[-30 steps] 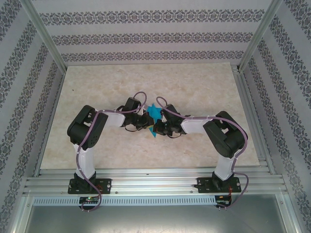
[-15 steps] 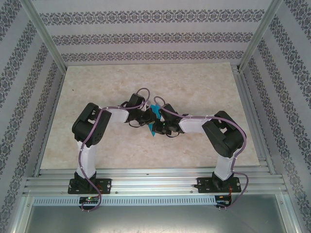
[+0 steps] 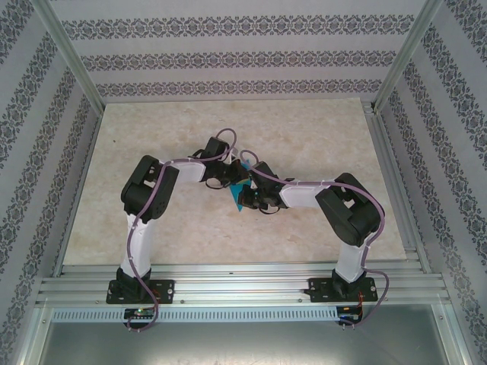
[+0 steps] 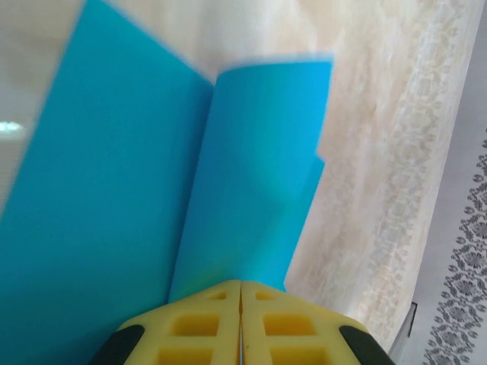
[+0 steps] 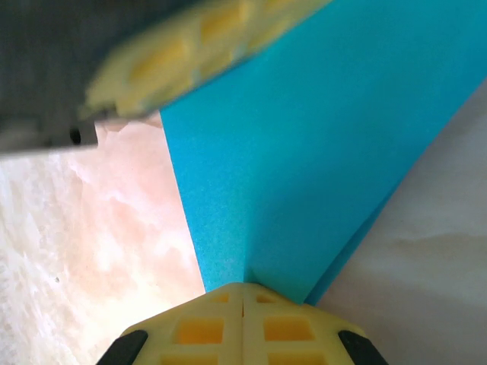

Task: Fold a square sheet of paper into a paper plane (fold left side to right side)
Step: Fourth fold the wing at the center of the table.

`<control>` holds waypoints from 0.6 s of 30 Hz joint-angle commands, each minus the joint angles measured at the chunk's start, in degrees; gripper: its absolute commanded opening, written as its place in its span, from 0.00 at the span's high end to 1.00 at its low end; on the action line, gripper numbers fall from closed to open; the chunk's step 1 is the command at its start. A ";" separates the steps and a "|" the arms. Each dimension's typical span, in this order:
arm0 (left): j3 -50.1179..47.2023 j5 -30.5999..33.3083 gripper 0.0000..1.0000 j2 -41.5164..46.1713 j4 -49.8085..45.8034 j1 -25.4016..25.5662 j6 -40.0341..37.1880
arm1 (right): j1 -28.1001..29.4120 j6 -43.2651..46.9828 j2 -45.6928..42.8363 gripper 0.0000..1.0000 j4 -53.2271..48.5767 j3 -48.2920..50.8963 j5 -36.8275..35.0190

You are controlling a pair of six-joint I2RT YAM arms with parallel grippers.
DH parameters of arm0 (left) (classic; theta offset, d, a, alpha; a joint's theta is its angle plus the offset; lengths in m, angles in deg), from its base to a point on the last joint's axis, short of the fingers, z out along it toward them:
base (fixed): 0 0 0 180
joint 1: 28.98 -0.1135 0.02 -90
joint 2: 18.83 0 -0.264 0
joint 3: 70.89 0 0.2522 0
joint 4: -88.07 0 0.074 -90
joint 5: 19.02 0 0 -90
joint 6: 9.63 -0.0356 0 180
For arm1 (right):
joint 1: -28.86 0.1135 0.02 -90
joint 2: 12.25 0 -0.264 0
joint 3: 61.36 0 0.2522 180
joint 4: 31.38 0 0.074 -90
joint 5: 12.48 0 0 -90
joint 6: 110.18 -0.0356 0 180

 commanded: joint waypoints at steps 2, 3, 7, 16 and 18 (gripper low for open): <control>5.64 4.78 0.90 -4.10 0.29 -4.11 -2.85 | 1.02 1.13 4.57 0.95 -11.39 3.33 -2.15; 6.28 4.77 0.89 -4.36 0.08 -4.25 -3.00 | 1.03 1.09 4.66 0.95 -11.36 3.35 -2.11; 10.68 4.39 0.88 -6.84 -1.63 -4.84 -3.78 | 1.13 1.13 4.58 0.94 -11.40 3.42 -1.97; 20.72 3.40 0.87 -12.55 -4.33 -5.84 -4.44 | 1.14 1.55 4.42 0.94 -11.08 3.53 -1.62; 21.90 3.11 0.86 -11.94 -5.49 -6.51 -5.27 | 1.05 2.12 3.83 0.94 -9.98 3.51 -1.23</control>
